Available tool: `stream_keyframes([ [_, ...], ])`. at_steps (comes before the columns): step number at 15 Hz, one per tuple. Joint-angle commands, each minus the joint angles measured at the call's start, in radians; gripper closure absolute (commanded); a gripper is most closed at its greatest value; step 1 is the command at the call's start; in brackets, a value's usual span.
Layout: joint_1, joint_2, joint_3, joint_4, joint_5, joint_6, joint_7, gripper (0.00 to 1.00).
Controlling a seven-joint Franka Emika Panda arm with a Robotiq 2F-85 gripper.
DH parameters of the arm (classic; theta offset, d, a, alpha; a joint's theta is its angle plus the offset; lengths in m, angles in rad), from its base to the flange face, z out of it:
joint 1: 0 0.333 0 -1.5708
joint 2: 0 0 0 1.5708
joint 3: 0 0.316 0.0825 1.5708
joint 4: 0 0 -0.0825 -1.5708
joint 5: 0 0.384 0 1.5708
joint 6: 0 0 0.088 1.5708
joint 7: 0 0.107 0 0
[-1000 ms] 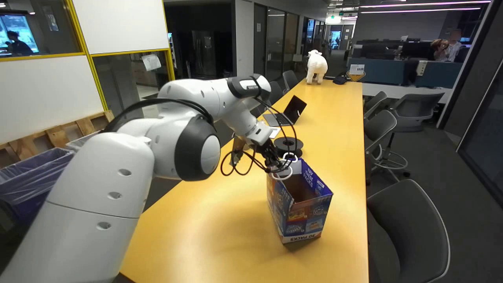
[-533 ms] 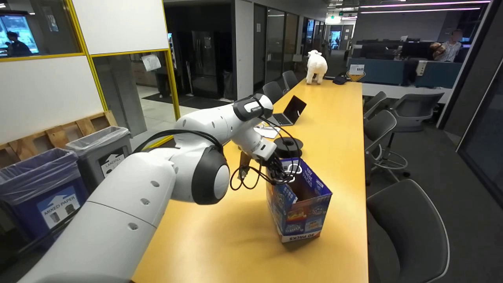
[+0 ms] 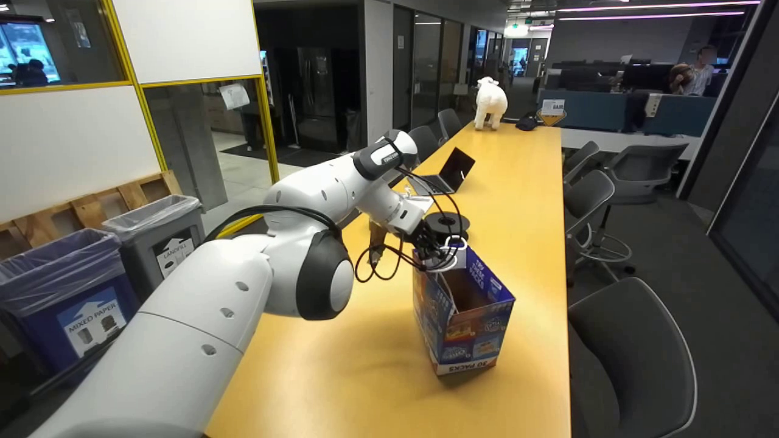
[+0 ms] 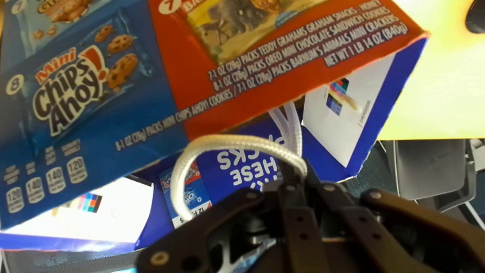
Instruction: Pick up the ropes from the table and put them in the box
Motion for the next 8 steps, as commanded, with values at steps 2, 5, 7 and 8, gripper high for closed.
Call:
stream_keyframes([
  [2, -0.020, 0.029, 0.004, 0.068, -0.018, 0.025, -0.018, 0.99],
  [5, -0.030, 0.029, 0.004, 0.069, -0.019, 0.025, -0.018, 0.99],
  [7, -0.034, 0.029, 0.004, 0.069, -0.019, 0.025, -0.019, 0.99],
  [8, -0.034, 0.029, 0.003, 0.069, -0.021, 0.026, -0.019, 0.99],
])
